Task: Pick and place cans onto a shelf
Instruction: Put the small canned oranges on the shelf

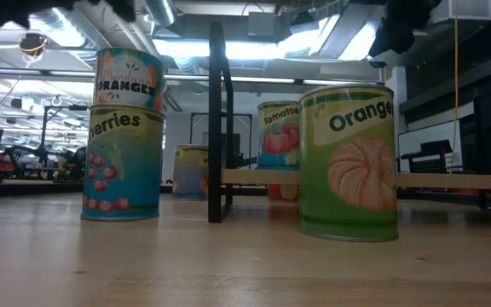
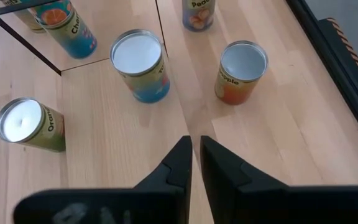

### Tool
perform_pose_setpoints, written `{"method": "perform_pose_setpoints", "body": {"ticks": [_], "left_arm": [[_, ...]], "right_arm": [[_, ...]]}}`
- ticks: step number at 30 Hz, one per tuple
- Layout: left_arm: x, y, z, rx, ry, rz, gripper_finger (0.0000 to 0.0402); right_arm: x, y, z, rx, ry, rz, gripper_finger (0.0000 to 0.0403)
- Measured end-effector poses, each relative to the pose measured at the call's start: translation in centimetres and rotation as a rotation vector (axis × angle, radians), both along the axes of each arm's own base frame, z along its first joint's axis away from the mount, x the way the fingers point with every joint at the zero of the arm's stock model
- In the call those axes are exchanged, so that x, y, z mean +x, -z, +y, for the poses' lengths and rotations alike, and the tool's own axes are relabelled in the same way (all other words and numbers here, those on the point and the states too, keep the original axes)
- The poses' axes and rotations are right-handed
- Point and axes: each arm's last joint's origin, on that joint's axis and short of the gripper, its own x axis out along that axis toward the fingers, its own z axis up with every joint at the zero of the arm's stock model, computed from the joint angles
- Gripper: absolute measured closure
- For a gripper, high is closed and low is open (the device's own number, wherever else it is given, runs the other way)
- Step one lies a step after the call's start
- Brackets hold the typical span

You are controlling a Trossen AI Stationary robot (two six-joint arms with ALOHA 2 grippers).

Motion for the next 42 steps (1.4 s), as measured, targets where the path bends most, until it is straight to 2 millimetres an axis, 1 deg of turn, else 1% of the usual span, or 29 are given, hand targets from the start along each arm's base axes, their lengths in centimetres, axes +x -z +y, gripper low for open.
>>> {"method": "perform_pose_setpoints", "body": {"ticks": [2, 4, 7, 12, 16, 18, 23, 28, 36, 42], "left_arm": [[0.8, -0.6, -0.4, 0.003, 0.032, 0.013, 0.0323], [1.9, -1.0, -0.9, 0.005, 0.058, 0.067, 0.0323], [3.6, -1.2, -1.9, 0.01, 0.069, 0.193, 0.0323], [5.9, -1.8, -3.6, 0.042, 0.056, 0.416, 0.0323], [7.3, -1.9, -5.4, 0.09, 0.034, 0.594, 0.0323], [7.7, -1.6, -6.3, 0.119, 0.037, 0.672, 0.0323], [8.3, -0.6, -8.6, 0.117, 0.055, 0.838, 0.0323], [8.2, 0.7, -10.2, 0.126, 0.032, 0.925, 0.0323], [7.4, 1.4, -11.0, 0.208, -0.041, 0.969, 0.0323], [7.0, 1.6, -11.3, 0.189, -0.045, 0.997, 0.0323]], "right_arm": [[0.0, 0.0, 0.0, 0.0, 0.0, 0.0, 0.0364], [0.0, 0.0, 0.0, 0.0, 0.0, 0.0, 0.0364], [0.0, 0.0, 0.0, 0.0, -0.001, 0.0, 0.0364], [0.0, 0.0, 0.0, 0.0, -0.001, 0.001, 0.0364], [0.0, 0.0, 0.0, 0.0, -0.001, 0.001, 0.0364], [0.0, 0.0, 0.0, 0.0, -0.001, 0.001, 0.0364], [0.0, 0.0, 0.0, -0.001, -0.001, 0.001, 0.0364], [0.0, 0.0, 0.0, -0.003, -0.003, 0.002, 0.0364], [0.0, 0.0, 0.0, -0.003, -0.004, 0.002, 0.0364], [0.0, 0.0, 0.0, -0.002, -0.003, 0.002, 0.0364]]}}
